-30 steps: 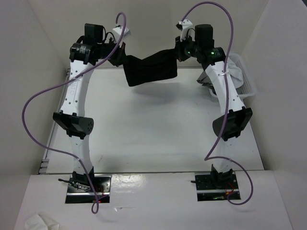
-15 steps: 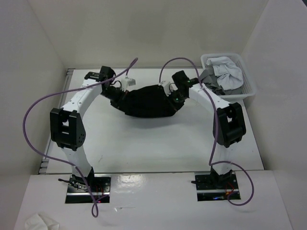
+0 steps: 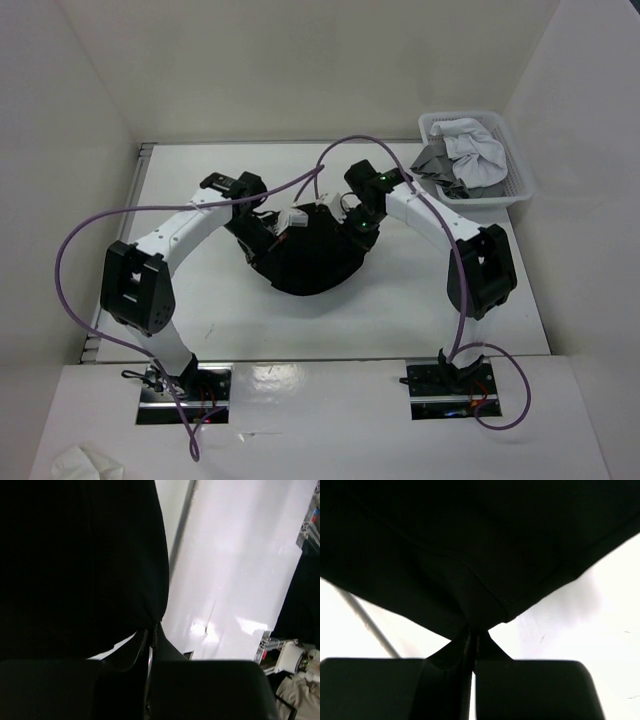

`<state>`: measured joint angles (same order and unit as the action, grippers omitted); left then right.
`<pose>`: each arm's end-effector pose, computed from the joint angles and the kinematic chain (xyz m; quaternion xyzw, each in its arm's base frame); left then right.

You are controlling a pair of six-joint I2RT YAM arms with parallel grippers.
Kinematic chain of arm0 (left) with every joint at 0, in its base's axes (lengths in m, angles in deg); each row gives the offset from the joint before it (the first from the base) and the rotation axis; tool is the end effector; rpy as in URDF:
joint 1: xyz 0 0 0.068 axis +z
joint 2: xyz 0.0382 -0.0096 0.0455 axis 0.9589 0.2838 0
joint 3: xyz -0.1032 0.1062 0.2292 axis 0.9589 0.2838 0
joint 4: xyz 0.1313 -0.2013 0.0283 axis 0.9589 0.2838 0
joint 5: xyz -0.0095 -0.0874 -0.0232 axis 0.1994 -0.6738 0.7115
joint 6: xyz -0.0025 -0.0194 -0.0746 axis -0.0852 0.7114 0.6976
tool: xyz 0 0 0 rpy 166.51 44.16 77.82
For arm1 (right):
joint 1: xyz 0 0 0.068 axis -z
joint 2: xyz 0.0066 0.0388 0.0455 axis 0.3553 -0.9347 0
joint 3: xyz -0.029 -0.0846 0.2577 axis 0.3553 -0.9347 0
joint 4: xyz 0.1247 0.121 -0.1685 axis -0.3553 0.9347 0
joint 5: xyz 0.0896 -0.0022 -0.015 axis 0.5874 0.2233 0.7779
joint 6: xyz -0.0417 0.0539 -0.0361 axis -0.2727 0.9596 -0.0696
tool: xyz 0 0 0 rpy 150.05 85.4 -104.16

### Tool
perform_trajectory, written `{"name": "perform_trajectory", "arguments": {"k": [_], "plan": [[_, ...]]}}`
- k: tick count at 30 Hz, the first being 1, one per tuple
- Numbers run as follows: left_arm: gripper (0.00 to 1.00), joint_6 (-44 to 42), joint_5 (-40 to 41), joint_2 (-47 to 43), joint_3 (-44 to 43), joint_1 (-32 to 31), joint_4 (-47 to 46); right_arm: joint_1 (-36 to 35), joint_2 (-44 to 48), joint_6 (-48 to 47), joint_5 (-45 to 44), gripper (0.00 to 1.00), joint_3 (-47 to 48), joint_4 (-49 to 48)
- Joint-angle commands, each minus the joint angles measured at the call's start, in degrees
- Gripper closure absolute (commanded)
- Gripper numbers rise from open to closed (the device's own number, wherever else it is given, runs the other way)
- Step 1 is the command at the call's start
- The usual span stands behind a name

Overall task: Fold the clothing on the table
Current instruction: Flatten the skirt out

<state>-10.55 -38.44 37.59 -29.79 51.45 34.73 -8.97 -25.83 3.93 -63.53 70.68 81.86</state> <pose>0.2548 -0.1537 0.2519 0.4194 0.8216 -0.3825 0.0521 0.2887 0.1913 0.2319 -0.5239 0.8252 0.1705 0.1246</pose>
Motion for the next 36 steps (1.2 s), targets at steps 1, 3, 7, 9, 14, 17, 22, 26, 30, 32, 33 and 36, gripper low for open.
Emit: {"name": "perform_trajectory", "arguments": {"k": [1, 3, 7, 9, 14, 17, 22, 26, 30, 32, 33, 36], "plan": [[0.98, -3.0, -3.8, -2.7, 0.0, -1.5, 3.0, -1.8, 0.9, -2.7, 0.2, 1.00, 0.6, 6.1], [0.98, -3.0, -3.8, -2.7, 0.0, -2.1, 3.0, -2.5, 0.1, -2.7, 0.2, 1.00, 0.6, 7.5], [0.62, -3.0, -3.8, -1.6, 0.0, -2.1, 3.0, -3.5, -0.4, -3.4, -0.3, 0.69, 0.6, 8.7], [0.39, -3.0, -3.8, -1.6, 0.0, -2.1, 3.0, -3.5, -0.4, -4.5, -0.3, 0.42, 1.2, 11.1], [0.00, -3.0, -1.2, -2.1, -1.3, -2.1, 3.0, -3.5, -0.9, -5.1, -2.8, 0.09, 2.5, 11.9], [0.00, -1.9, 0.5, -3.2, -3.6, -0.7, 2.4, -3.5, 0.1, -2.5, -3.5, 0.08, 5.2, 9.1], [0.00, 8.9, 10.0, -6.1, -6.3, 9.3, -5.9, -3.5, -1.4, 4.7, -4.0, 0.07, 10.2, 0.0], [0.00, 18.9, 22.6, -9.8, -5.2, 17.5, -16.2, -5.4, -6.3, 9.7, -5.8, 0.07, 12.7, -3.4], [0.00, 25.5, 30.1, -14.1, -0.6, 24.3, -20.2, -10.0, -9.6, 13.5, -11.5, 0.07, 12.7, -9.0], [0.00, 26.3, 32.3, -15.7, 0.8, 27.5, -21.6, -10.6, -12.5, 15.3, -13.4, 0.07, 13.4, -11.0], [0.00, 26.3, 32.9, -15.7, 1.4, 28.3, -21.6, -10.6, -13.3, 16.0, -13.4, 0.07, 13.4, -11.7], [0.00, 27.3, 34.3, -17.6, 2.6, 30.9, -21.6, -10.6, -16.0, 17.9, -12.1, 0.07, 15.6, -12.3]]}}
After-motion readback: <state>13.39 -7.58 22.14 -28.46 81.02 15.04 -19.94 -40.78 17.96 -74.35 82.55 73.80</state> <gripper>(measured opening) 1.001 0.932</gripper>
